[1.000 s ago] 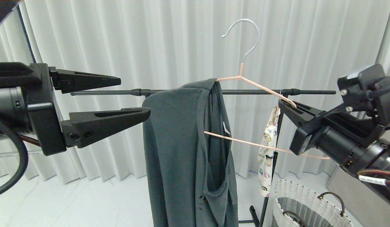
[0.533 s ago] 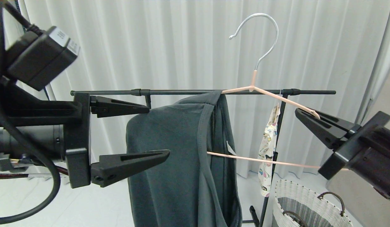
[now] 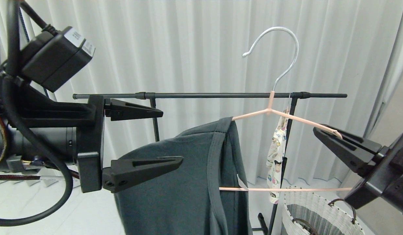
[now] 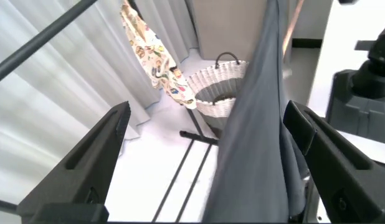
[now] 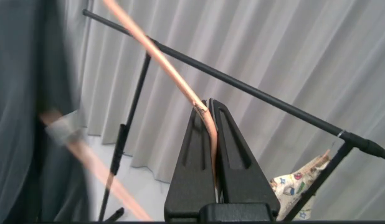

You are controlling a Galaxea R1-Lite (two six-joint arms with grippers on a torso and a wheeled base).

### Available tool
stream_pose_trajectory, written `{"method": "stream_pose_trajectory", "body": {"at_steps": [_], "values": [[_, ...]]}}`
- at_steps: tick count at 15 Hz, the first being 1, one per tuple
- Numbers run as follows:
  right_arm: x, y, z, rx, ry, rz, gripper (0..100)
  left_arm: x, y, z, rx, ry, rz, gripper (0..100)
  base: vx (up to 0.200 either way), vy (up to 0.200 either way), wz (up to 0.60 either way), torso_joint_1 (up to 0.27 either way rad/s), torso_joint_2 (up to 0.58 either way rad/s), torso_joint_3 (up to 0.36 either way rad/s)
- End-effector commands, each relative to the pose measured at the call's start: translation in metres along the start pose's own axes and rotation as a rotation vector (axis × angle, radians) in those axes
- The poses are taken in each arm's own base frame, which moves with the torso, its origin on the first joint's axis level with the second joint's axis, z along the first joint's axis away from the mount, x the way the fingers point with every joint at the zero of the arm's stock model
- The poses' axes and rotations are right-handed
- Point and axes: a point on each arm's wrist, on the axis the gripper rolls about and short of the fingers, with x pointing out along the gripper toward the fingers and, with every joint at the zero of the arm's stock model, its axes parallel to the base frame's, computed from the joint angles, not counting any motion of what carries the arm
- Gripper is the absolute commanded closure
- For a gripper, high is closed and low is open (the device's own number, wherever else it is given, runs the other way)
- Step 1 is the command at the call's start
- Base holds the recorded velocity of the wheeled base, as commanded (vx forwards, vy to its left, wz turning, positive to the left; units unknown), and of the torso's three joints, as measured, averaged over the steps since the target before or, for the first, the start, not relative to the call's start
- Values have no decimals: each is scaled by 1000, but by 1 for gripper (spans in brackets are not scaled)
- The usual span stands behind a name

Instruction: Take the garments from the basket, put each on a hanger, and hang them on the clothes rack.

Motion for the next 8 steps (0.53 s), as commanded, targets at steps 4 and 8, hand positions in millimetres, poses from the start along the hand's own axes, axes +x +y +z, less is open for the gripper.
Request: {"method": "stream_pose_trajectory", "body": {"at_steps": [4,8], "values": [[-1,0,1,0,-3,-10,100,-1,-4,-4,-2,8,-13,0,0,0,0,0,0,0],[-3,8,2,-19,-7,39,100,16,-13,-9,-7,38,-96,0,0,0,0,0,0,0]]}}
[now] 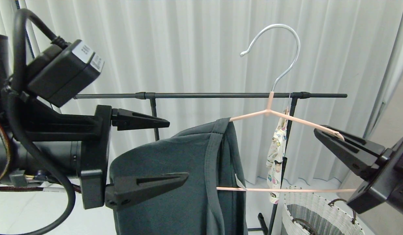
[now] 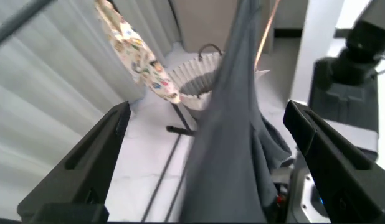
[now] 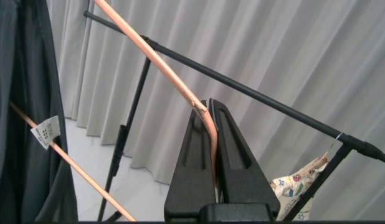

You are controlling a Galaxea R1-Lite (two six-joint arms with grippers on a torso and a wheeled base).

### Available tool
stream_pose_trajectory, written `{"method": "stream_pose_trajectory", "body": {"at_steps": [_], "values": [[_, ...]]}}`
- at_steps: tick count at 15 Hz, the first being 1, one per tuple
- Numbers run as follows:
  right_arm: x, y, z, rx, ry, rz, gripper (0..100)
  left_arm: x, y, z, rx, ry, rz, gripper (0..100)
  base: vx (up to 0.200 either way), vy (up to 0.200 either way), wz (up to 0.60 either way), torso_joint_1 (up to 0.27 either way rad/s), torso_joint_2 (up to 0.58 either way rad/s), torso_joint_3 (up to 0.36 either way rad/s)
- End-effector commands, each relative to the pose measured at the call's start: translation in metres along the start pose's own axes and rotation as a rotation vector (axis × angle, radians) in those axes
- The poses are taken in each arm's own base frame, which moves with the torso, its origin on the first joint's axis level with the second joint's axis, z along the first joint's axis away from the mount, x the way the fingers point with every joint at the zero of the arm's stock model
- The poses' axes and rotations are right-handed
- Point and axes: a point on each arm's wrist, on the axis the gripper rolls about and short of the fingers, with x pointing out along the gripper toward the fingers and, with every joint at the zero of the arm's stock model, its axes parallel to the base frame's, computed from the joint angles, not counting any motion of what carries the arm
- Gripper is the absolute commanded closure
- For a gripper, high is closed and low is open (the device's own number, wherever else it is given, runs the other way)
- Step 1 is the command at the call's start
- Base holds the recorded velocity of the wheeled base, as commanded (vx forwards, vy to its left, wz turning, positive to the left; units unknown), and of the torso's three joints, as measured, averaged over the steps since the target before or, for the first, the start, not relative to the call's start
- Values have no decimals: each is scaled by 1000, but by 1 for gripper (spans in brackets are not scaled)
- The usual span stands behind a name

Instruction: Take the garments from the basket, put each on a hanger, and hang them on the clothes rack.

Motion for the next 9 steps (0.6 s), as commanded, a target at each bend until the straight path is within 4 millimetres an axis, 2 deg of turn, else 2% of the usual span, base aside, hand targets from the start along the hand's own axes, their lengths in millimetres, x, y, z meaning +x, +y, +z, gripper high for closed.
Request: {"method": "stream_pose_trajectory", "body": {"at_steps": [1,5,7,8,9], "values": [[-1,5,0,-6,-2,28,100,10,-4,-6,-10,29,-44,0,0,0,0,0,0,0],[-1,7,0,-15,-3,42,100,12,-16,-22,-14,67,-89,0,0,0,0,0,0,0],[-2,8,1,-24,-6,46,100,13,-16,-23,-4,69,-91,0,0,0,0,0,0,0],[-2,8,1,-24,-5,50,100,13,-15,-22,-4,68,-90,100,0,0,0,0,0,0],[-2,9,1,-23,-7,55,100,13,-15,-22,-4,68,-90,100,0,0,0,0,0,0]]}}
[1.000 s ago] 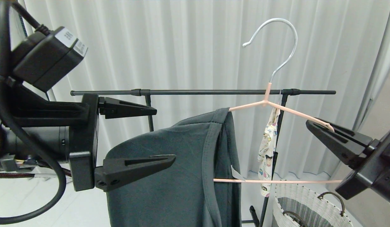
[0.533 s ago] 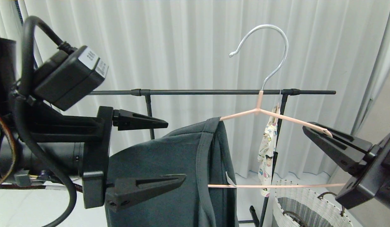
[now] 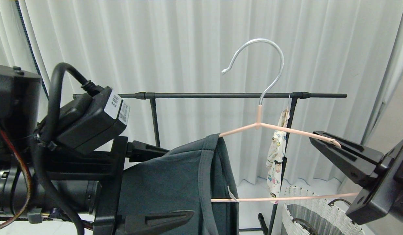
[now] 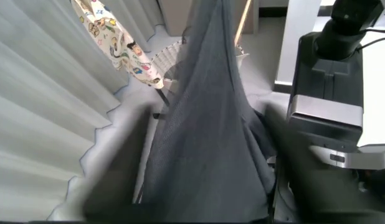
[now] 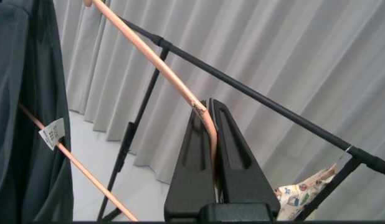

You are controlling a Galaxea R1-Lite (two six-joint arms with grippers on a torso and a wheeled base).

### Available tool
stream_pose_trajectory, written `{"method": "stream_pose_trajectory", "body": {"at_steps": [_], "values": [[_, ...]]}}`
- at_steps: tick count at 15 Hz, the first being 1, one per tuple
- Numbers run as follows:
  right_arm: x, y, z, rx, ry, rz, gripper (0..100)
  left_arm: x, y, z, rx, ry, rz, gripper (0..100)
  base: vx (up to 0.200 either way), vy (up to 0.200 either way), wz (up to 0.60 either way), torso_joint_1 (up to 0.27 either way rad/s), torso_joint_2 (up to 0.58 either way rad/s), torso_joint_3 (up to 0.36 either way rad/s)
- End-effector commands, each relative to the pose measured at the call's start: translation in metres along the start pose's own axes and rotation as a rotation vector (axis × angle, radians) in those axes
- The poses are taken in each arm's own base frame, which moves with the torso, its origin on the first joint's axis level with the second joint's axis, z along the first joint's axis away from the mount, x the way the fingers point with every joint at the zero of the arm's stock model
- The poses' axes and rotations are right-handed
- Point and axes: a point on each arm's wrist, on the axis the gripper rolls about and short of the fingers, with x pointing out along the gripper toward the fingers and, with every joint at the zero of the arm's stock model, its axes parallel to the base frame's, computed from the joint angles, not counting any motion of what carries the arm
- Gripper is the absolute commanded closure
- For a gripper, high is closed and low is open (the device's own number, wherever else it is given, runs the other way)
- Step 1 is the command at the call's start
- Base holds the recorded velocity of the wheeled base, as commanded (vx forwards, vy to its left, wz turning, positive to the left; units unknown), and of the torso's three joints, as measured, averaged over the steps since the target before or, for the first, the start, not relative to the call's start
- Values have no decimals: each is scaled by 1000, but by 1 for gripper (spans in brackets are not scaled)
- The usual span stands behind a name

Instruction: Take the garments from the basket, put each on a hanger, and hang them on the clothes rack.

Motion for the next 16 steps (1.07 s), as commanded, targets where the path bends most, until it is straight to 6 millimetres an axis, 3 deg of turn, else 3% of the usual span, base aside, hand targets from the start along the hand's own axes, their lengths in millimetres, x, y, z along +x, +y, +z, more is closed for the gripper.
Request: {"method": "stream_pose_trajectory", "body": {"at_steps": [1,10,11,16], "values": [[0,1,0,0,-2,7,100,0,0,0,-1,1,0,100,0,0,0,0,0,0],[-1,2,-1,-27,2,9,100,4,2,-3,-8,18,9,100,0,0,0,0,0,0],[-3,2,-4,-33,13,13,0,5,4,-3,0,27,32,100,0,0,0,0,0,0],[-11,-1,-6,-55,56,23,0,11,11,-7,49,93,156,100,0,0,0,0,0,0]]}}
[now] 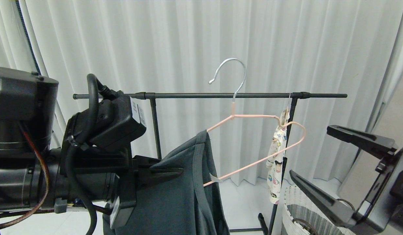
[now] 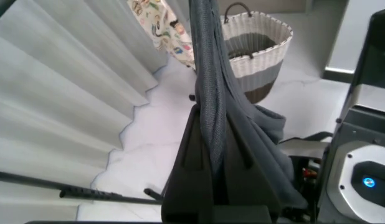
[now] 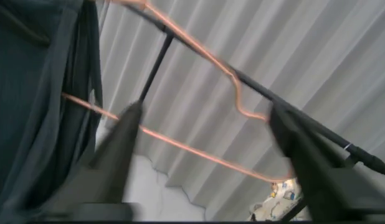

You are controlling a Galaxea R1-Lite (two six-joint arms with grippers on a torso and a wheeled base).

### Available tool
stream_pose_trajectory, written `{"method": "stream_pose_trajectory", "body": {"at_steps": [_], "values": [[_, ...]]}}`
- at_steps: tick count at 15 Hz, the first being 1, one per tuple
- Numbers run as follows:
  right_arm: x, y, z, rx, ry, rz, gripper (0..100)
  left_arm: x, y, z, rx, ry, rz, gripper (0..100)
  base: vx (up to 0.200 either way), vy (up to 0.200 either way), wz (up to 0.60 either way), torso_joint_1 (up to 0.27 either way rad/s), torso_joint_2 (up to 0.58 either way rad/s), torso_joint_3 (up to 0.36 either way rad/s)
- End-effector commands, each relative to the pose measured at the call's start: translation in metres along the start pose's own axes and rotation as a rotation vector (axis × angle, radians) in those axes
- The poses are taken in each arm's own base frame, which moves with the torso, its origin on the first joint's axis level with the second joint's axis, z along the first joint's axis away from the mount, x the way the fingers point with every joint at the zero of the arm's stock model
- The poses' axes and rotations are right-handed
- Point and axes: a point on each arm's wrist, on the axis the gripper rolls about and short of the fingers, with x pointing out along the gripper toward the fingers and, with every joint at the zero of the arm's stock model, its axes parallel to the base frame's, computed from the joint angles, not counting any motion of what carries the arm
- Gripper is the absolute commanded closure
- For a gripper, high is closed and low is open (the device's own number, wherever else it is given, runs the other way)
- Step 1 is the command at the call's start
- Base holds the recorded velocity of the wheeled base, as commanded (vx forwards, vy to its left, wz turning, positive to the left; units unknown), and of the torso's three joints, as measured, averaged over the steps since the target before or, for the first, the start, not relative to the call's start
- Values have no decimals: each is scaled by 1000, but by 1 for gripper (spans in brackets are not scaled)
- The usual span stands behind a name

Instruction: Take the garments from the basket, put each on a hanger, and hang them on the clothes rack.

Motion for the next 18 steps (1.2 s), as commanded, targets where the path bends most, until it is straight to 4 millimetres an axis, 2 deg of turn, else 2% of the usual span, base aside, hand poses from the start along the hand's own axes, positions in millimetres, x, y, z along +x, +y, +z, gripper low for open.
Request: {"method": "stream_pose_trajectory", "body": {"at_steps": [1,5,8,10,11,15,18], "values": [[-5,-3,3,6,-9,-4,0,4,1,-2,-2,14,3,100,0,0,0,0,0,0],[-4,-1,0,151,67,29,0,7,5,-1,-14,24,36,100,0,0,0,0,0,0],[7,15,-11,511,329,105,0,1,6,3,-24,5,63,100,0,0,0,0,0,0],[17,28,-21,603,427,161,0,-1,6,5,-20,-4,67,100,0,0,0,0,0,0],[33,41,-37,610,518,153,0,-2,7,8,-16,-12,71,100,0,0,0,0,0,0],[81,73,-66,640,650,114,0,-2,8,12,-12,-24,70,100,0,0,0,0,0,0],[100,82,-88,622,658,37,0,-2,9,14,-11,-30,71,100,0,0,0,0,0,0]]}}
